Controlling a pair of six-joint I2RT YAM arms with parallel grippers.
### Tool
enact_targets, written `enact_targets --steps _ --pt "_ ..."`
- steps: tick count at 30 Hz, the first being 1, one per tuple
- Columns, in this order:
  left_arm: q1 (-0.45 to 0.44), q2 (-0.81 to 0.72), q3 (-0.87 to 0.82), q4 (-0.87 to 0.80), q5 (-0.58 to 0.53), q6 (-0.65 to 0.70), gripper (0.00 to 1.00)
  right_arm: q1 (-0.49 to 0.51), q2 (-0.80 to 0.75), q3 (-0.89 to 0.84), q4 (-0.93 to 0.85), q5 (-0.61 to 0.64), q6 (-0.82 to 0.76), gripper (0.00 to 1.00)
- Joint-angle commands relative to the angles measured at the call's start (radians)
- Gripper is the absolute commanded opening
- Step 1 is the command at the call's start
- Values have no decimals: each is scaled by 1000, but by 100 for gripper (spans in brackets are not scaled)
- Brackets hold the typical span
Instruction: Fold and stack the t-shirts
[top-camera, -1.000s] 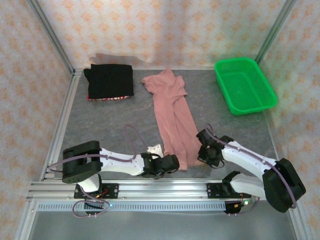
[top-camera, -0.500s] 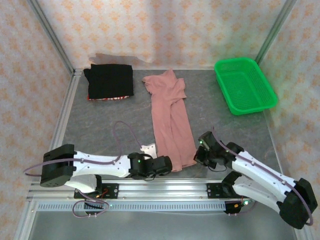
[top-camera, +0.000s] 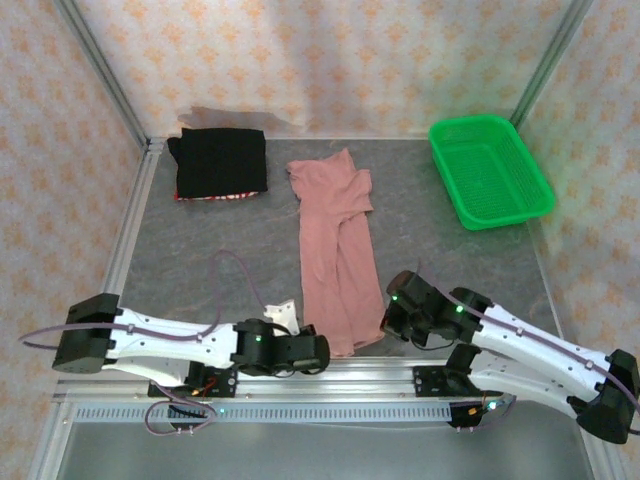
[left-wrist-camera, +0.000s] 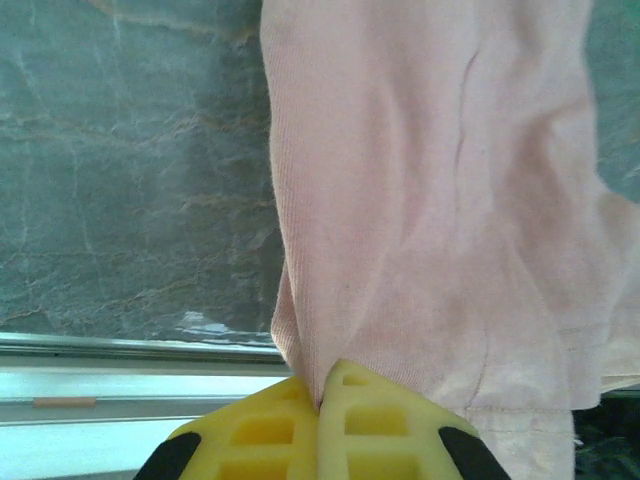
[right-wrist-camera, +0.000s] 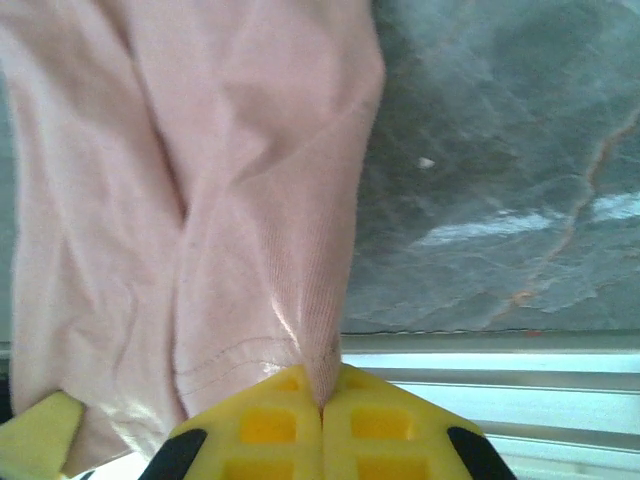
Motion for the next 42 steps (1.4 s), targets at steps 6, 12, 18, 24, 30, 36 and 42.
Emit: enact_targets --steps 6,12,18,24,30,36,42 --pt "276 -123 138 -92 -2 233 0 -139 202 245 -56 12 -196 0" --pt "591 -35 267 -71 204 472 0 -311 435 426 -42 -50 -380 0" --pt "812 120 404 -66 378 647 0 -411 687 637 -54 -41 -511 0" --pt "962 283 486 -49 494 772 0 -459 911 794 -68 -21 -577 0" --pt "1051 486 627 -66 570 889 0 -475 1102 963 -125 53 -633 0" --pt "1097 650 750 -75 594 971 0 -500 1232 1080 -155 100 -659 0" --pt "1130 825 865 -26 649 980 13 -531 1392 1201 -130 90 -650 19"
